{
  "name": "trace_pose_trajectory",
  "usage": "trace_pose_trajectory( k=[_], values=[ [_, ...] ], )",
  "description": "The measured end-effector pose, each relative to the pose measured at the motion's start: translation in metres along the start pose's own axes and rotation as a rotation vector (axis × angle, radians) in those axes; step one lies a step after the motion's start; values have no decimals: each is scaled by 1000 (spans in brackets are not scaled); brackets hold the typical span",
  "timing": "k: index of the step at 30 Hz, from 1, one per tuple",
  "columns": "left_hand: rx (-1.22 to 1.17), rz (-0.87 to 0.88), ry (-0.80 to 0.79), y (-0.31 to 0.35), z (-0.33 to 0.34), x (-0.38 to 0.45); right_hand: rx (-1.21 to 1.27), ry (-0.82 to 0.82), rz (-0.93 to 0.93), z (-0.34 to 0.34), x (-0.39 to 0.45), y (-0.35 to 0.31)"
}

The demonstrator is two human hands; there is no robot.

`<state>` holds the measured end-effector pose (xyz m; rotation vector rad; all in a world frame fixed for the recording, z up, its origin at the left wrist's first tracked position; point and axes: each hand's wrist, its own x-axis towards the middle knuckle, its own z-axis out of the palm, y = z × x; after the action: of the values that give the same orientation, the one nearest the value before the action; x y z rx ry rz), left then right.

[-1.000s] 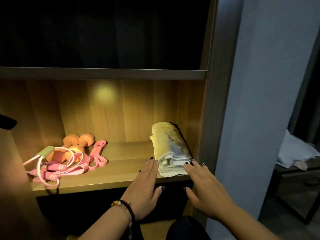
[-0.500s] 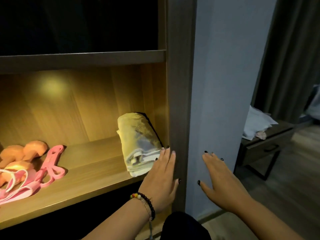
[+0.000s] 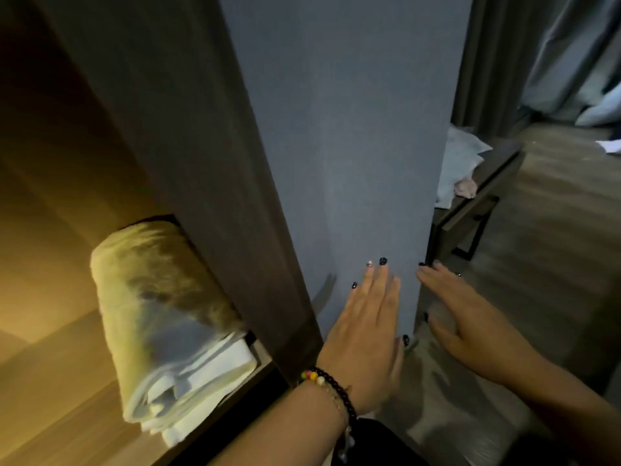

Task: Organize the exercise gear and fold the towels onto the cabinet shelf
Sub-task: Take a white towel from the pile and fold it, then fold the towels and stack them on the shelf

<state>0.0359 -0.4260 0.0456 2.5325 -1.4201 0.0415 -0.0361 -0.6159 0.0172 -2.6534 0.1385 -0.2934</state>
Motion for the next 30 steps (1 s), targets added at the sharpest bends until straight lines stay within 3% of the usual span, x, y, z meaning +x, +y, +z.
trace_pose_trajectory(
  k=[7,10,14,17,22,30],
  values=[
    [-100,51,-121,20,-11,110,-81,-157,356,-21,7,62],
    [-215,36,-206,34,-28,143,-22,-186,480,-56,4,62],
    [-282,77,-202,50,-61,170,30,-178,561,-119,12,54],
    [-313,86,-185,65,-88,192,35,-125,588,-170,23,51],
    [-260,20,-332,83,-118,224,89,-99,576,-236,48,51],
    [-259,-54,-337,100,-139,288,-34,-204,474,-286,82,62]
  ],
)
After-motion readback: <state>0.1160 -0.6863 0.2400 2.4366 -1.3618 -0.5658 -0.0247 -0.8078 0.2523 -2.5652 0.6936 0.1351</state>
